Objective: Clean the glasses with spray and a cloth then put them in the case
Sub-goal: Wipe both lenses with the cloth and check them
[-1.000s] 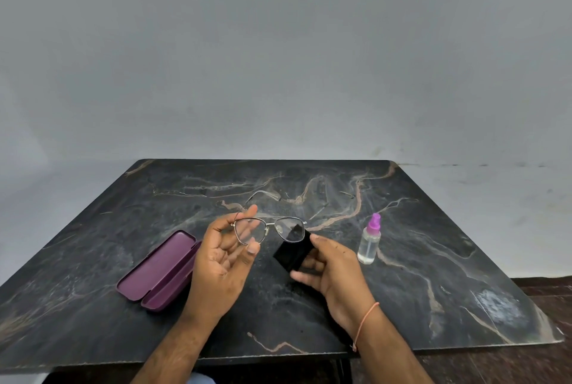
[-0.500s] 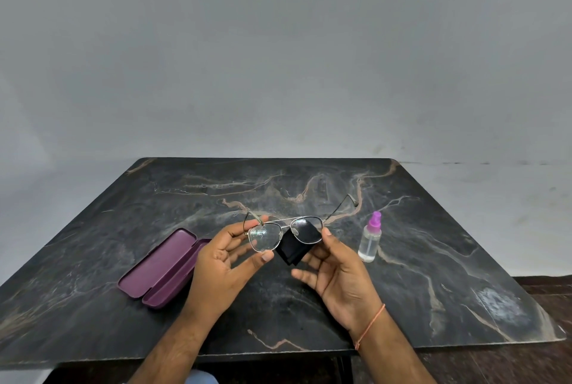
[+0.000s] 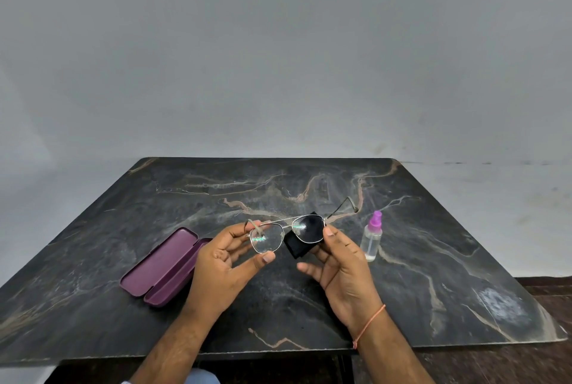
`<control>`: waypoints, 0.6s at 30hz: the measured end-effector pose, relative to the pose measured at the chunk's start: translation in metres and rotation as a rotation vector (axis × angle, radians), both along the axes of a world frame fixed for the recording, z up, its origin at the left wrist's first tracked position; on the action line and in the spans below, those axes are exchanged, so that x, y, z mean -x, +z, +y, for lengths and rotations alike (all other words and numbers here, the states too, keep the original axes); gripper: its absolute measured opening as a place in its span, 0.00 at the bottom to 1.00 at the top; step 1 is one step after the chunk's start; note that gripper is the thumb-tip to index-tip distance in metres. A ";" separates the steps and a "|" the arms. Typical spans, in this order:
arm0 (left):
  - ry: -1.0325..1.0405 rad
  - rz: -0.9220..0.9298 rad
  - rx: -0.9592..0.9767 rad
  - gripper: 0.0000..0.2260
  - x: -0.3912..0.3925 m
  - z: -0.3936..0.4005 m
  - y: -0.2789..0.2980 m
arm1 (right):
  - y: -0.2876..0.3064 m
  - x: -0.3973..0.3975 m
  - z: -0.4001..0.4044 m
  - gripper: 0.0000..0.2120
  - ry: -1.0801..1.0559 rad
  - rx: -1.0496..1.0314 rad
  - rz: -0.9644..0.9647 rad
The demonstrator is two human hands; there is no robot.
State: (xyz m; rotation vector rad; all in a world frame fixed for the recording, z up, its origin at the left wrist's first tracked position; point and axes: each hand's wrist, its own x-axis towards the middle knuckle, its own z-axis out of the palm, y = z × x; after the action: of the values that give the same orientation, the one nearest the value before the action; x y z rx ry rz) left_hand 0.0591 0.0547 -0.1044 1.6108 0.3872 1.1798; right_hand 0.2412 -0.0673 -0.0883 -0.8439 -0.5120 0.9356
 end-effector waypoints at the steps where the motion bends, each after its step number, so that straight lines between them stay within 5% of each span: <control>1: -0.005 -0.001 -0.004 0.25 0.000 -0.001 0.001 | 0.000 0.000 0.000 0.13 0.018 -0.005 0.007; 18: 0.037 0.012 -0.089 0.28 -0.001 0.006 -0.006 | -0.004 0.008 0.004 0.41 0.241 0.139 -0.135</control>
State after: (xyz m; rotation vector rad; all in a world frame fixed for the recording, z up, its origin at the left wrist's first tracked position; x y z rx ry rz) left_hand 0.0603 0.0612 -0.1105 1.6945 0.3785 1.2302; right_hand 0.2328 -0.0632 -0.0923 -0.9907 -0.6817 1.1501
